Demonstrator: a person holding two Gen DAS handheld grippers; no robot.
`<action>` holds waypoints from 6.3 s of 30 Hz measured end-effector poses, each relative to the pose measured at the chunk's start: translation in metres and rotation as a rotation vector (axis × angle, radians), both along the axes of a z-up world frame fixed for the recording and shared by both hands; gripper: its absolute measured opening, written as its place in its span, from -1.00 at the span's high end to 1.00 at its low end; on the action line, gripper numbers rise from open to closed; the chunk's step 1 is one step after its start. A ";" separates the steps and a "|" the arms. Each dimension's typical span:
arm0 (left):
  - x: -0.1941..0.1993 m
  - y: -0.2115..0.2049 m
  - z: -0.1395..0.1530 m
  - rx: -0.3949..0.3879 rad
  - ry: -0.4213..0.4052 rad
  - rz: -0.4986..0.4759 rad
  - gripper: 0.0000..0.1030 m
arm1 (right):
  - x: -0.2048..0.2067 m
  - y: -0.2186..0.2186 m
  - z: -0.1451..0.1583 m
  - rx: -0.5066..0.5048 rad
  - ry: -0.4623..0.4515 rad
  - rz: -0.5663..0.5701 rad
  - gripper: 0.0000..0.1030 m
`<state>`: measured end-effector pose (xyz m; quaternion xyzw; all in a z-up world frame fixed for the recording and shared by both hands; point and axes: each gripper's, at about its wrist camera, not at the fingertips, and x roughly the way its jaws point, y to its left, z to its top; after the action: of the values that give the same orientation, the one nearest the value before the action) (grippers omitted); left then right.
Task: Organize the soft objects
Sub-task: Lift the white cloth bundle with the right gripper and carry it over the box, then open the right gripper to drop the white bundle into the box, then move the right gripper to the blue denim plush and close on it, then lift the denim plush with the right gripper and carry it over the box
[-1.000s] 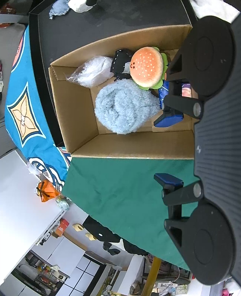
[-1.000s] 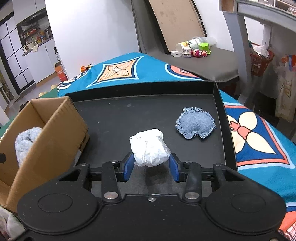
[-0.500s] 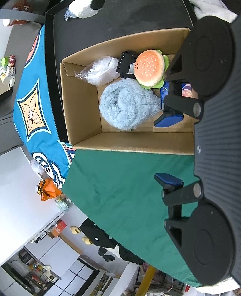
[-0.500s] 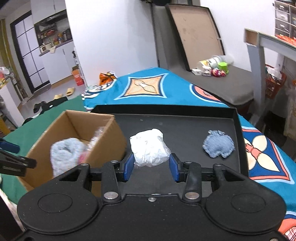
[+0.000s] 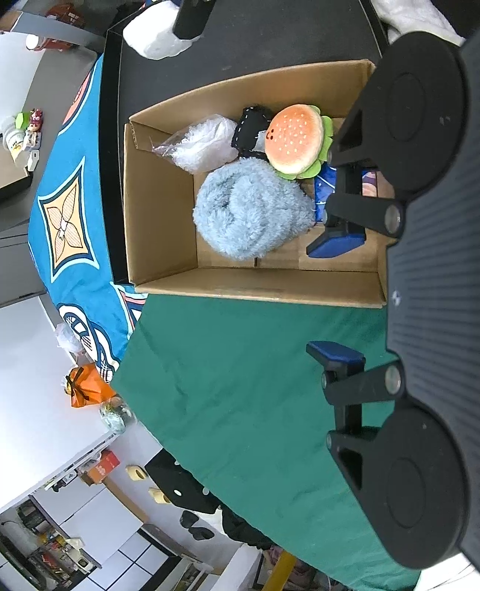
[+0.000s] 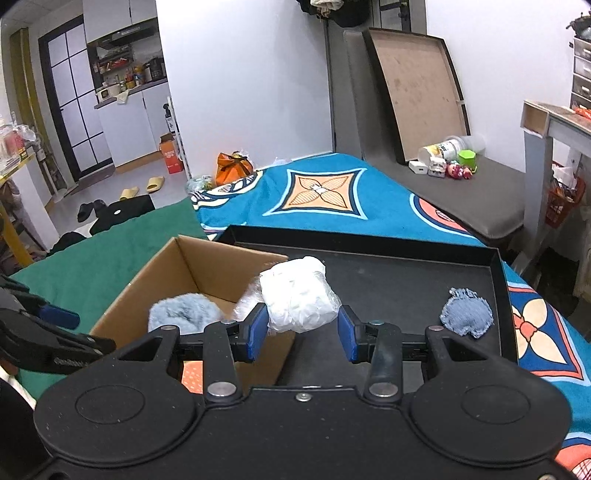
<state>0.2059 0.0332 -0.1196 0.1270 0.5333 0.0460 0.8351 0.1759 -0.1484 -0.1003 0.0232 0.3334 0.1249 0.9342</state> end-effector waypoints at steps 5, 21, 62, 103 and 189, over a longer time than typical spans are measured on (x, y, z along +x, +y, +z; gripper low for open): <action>-0.001 0.005 0.000 -0.025 0.001 0.010 0.14 | 0.001 0.013 0.005 -0.016 -0.007 0.017 0.21; 0.003 0.013 -0.006 -0.064 0.040 0.027 0.78 | 0.017 0.056 0.021 -0.082 -0.010 0.141 0.21; 0.001 0.000 -0.002 0.004 0.037 0.018 0.72 | 0.020 -0.024 -0.004 -0.096 0.049 0.113 -0.45; 0.013 -0.040 0.003 0.207 -0.021 0.028 -0.07 | 0.083 -0.137 -0.092 0.011 0.116 -0.081 -0.48; -0.005 0.015 -0.002 -0.071 0.031 0.013 0.41 | -0.017 0.028 0.039 -0.081 -0.022 0.148 0.63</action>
<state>0.2008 0.0480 -0.1219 0.0943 0.5484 0.0305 0.8303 0.1591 -0.1209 -0.0614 -0.0410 0.3286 0.1803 0.9262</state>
